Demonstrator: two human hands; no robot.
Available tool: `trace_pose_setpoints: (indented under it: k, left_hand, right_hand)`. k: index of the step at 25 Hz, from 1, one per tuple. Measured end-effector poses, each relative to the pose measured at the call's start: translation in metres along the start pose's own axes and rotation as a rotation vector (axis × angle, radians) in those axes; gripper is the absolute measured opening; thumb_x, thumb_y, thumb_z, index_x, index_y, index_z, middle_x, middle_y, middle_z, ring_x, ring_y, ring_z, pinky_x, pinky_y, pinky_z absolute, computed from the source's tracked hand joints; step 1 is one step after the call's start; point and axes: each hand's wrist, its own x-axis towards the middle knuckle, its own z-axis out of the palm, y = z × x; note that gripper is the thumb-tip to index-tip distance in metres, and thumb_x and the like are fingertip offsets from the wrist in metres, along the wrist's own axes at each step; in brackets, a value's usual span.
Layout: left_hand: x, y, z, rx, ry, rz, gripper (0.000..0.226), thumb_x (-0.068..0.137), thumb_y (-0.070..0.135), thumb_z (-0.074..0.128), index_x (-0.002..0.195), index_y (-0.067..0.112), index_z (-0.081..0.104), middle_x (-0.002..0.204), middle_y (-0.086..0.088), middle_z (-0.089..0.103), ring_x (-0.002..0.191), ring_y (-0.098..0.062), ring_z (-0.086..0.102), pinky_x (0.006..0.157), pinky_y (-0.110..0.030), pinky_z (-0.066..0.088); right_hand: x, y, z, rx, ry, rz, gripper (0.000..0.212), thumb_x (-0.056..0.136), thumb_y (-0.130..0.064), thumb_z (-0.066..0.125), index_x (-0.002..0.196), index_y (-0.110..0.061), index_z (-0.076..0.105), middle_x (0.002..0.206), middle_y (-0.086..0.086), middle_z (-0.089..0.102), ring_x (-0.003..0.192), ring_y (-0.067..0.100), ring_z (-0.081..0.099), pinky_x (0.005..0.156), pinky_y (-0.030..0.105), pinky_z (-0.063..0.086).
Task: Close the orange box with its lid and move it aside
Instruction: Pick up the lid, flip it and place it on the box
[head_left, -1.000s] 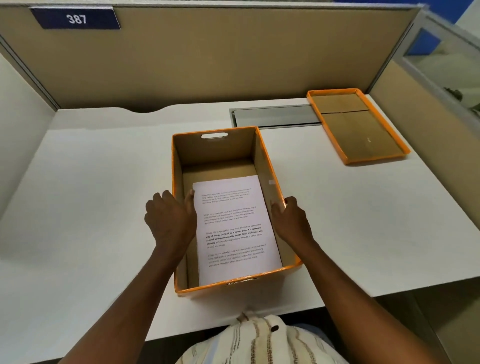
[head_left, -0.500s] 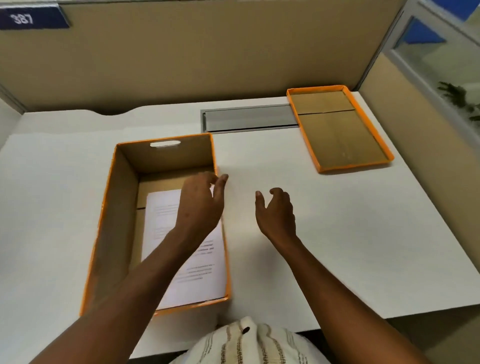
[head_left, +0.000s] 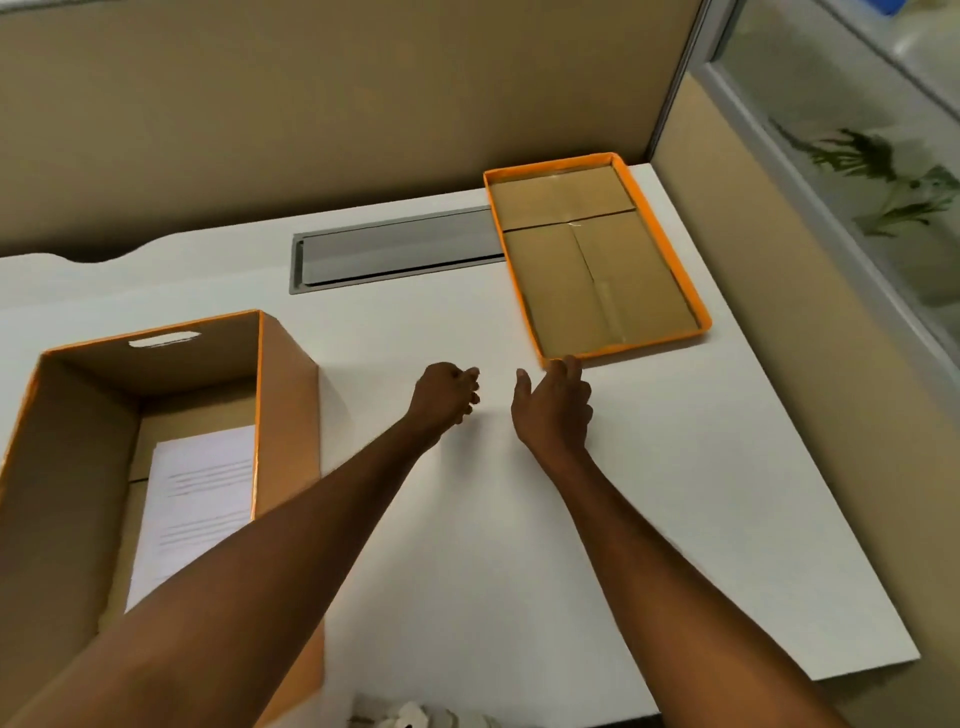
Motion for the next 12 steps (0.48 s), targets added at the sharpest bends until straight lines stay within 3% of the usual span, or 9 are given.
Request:
trace_pose_setpoints:
  k: [4,12]
  left_hand:
    - [0.035,0.003,0.02,-0.003,0.0,-0.067,0.025,0.095,0.023,0.052,0.091,0.001,0.061,0.085,-0.014,0.065,0.06,-0.019,0.056,0.055,-0.026,0.045]
    - [0.105,0.039,0.053,-0.087,0.09,-0.018,0.041,0.096,0.036,0.048,0.092,-0.004,0.057,0.082,-0.017,0.059,0.069,-0.03,0.058,0.069,-0.044,0.054]
  right_hand:
    - [0.056,0.025,-0.012,-0.036,0.074,0.019,0.044,0.095,-0.033,0.044,0.125,-0.001,0.05,0.151,0.012,0.033,0.13,0.036,0.039,0.101,0.047,0.037]
    - [0.21,0.058,-0.06,-0.145,0.214,0.033,0.051,0.093,-0.035,0.046,0.131,-0.001,0.047,0.154,0.014,0.03,0.134,0.034,0.036,0.112,0.045,0.03]
